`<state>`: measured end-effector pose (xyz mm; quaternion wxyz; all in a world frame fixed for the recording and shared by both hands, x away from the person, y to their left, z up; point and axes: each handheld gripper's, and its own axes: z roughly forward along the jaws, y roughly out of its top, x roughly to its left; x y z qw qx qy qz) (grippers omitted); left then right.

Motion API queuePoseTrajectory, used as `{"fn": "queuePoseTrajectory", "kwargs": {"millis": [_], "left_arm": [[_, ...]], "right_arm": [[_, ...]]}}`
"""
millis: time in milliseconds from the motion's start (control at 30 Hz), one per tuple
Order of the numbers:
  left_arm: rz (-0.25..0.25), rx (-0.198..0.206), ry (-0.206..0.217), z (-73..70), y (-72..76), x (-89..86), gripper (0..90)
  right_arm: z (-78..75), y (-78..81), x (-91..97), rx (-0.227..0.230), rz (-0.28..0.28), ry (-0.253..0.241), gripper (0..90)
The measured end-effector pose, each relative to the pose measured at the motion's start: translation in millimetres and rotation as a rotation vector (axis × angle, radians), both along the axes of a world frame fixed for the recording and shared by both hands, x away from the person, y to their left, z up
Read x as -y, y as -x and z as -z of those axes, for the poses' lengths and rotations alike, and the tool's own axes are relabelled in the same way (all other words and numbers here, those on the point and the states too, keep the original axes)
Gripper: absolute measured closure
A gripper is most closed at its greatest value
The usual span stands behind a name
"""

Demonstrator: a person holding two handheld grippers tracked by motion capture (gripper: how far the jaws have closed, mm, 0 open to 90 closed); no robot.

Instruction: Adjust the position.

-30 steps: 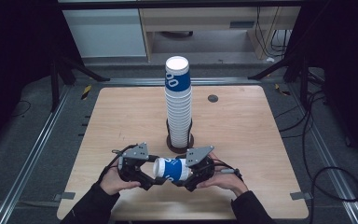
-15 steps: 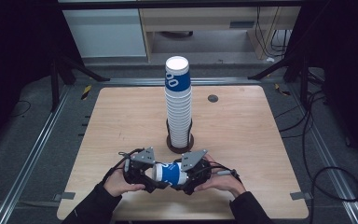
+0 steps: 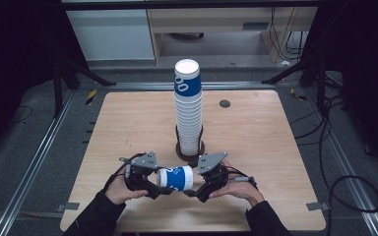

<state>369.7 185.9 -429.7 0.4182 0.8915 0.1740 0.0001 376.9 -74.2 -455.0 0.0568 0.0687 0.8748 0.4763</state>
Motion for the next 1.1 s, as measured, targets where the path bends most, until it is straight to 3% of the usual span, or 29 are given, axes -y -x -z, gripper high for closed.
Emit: {"fn": "queuePoseTrajectory", "kwargs": {"millis": [233,400,467,667,800,1100], "left_arm": [[-0.051,0.012,0.088,-5.2,-5.5,-16.7,25.7],[-0.024,0.015,0.204,-10.2,-4.0,-21.4,25.6],[-0.019,0.018,0.229,-11.7,-2.5,-20.7,25.6],[-0.011,0.035,0.246,-12.4,0.8,-15.4,25.7],[0.007,0.025,0.255,-11.7,2.4,-11.2,25.7],[0.061,0.014,0.240,-8.2,6.7,-1.0,25.8]], "right_arm": [[-10.0,-5.8,17.1,-0.011,0.060,-0.076,7.1],[-13.4,-8.2,23.4,-0.037,0.084,-0.130,7.0],[-13.6,-8.7,24.0,-0.048,0.083,-0.144,7.1],[-13.8,-6.7,20.5,-0.084,0.039,-0.201,7.3],[-14.0,-5.6,17.8,-0.098,0.014,-0.230,7.5],[-10.7,-3.4,10.8,-0.128,-0.032,-0.235,8.3]]}}
